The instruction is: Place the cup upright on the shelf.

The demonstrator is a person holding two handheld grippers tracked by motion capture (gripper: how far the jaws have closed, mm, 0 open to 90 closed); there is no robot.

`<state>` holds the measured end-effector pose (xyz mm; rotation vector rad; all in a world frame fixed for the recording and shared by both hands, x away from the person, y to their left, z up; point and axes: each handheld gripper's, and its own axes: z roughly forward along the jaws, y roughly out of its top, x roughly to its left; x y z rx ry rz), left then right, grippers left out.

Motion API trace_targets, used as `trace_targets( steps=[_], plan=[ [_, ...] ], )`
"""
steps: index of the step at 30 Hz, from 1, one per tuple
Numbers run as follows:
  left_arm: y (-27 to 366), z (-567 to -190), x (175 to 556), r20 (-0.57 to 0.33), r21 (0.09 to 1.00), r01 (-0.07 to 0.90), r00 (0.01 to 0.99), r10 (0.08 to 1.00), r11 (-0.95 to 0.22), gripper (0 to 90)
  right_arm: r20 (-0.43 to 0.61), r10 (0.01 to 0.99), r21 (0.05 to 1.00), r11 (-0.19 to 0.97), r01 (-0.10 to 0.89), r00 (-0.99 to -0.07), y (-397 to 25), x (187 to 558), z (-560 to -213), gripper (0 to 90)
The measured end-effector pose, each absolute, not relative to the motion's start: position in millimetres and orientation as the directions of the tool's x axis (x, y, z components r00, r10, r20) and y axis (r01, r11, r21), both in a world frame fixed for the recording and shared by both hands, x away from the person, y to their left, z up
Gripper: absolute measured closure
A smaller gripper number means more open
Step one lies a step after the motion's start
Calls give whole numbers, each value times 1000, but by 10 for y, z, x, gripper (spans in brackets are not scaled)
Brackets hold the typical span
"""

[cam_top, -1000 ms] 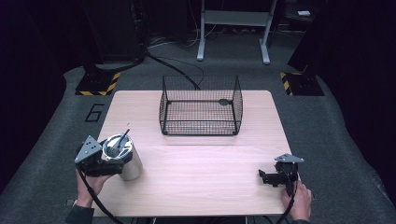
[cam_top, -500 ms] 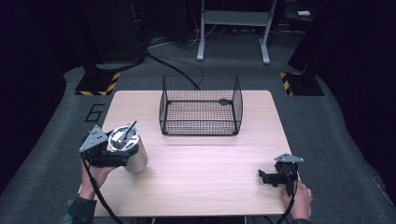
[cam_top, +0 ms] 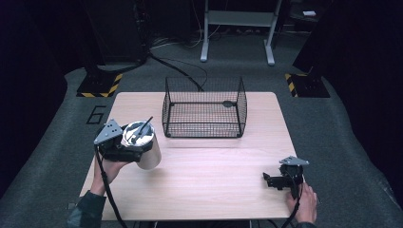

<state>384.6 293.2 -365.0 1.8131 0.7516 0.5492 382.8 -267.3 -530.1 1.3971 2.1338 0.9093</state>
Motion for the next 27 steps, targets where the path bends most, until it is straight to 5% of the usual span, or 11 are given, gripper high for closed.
trace_targets(
  steps=[27],
  plan=[
    [2403,-3378,4168,41,931,202,768,639,-303,37,0,916,722,277,634,-401,-2673,3830,-5301,0]
  ],
)
